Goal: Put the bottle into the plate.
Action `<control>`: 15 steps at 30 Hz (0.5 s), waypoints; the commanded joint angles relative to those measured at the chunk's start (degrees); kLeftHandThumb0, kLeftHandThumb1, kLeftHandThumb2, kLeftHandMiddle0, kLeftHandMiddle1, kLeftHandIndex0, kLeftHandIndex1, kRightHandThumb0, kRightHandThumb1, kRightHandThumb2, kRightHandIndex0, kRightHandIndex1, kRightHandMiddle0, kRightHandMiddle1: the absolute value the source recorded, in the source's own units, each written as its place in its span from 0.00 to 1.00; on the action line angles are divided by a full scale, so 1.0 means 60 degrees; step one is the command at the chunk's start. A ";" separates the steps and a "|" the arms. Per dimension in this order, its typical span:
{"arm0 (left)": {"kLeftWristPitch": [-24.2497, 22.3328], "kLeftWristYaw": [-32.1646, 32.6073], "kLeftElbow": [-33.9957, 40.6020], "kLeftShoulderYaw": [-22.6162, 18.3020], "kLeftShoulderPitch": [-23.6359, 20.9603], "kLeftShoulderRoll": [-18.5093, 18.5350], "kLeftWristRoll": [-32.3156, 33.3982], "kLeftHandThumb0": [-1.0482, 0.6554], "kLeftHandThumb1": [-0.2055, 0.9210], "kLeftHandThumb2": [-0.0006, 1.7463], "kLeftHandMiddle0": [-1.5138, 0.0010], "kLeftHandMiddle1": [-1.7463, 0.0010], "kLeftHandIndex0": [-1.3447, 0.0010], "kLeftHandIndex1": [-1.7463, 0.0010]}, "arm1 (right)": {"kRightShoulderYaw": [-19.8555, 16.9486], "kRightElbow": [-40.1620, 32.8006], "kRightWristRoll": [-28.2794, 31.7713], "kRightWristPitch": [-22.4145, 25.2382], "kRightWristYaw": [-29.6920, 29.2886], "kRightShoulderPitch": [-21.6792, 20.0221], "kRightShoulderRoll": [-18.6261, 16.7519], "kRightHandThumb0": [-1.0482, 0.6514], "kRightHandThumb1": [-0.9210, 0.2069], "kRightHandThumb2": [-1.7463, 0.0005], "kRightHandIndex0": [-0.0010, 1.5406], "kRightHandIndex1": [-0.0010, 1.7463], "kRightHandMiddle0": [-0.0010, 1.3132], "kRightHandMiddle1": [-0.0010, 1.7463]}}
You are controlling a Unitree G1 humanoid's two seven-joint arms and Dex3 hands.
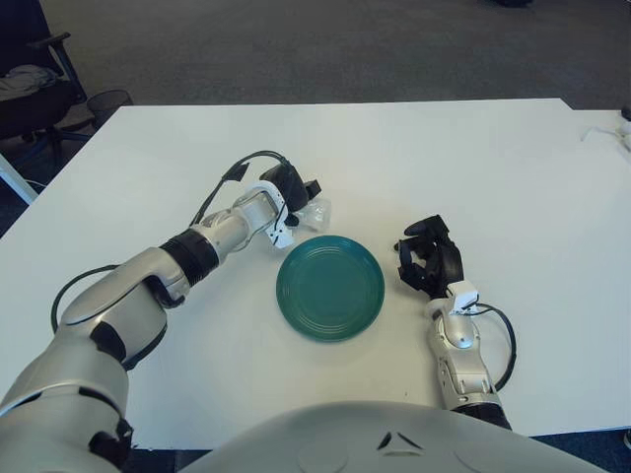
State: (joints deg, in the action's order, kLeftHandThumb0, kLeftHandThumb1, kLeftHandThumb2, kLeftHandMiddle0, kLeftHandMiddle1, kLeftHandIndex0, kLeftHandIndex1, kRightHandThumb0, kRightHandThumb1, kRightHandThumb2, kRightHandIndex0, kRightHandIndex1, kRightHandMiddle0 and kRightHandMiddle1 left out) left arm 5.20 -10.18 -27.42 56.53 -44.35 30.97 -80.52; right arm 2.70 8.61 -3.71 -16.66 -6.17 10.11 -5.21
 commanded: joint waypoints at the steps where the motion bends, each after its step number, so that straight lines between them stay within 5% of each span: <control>1: 0.0565 -0.0490 -0.0594 0.0564 0.0791 0.0073 -0.0237 0.00 1.00 0.67 0.40 0.00 0.87 0.17 | 0.0013 0.0502 0.0005 0.0907 -0.0024 0.0790 -0.0038 0.61 0.23 0.53 0.27 0.85 0.24 1.00; 5: 0.0572 -0.0515 -0.0550 0.0540 0.0845 0.0115 -0.0269 0.00 1.00 0.67 0.39 0.00 0.86 0.09 | 0.0031 0.0467 0.0039 0.0905 -0.0002 0.0845 -0.0045 0.61 0.23 0.53 0.27 0.85 0.24 1.00; 9: 0.0274 0.0254 -0.1484 0.0658 0.1103 -0.0040 -0.0462 0.00 1.00 0.67 0.36 0.00 0.67 0.02 | 0.0053 0.0425 0.0050 0.0825 -0.0032 0.0954 -0.0094 0.61 0.23 0.53 0.27 0.84 0.24 1.00; 15: 0.0106 0.2141 -0.4926 0.0912 0.0860 -0.1273 -0.0442 0.00 1.00 0.66 0.42 0.00 0.76 0.07 | 0.0037 0.0450 0.0080 0.0692 -0.0003 0.1043 -0.0096 0.61 0.23 0.53 0.27 0.84 0.24 1.00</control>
State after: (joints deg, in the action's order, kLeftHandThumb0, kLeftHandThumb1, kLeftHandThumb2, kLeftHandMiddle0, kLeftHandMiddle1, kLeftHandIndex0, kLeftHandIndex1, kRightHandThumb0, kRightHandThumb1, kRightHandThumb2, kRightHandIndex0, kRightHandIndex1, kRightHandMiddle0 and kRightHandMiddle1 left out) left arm 2.30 -2.23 -38.14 56.42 -46.38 28.64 -81.77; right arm 3.10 7.02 -3.70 -17.42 -6.11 11.56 -5.52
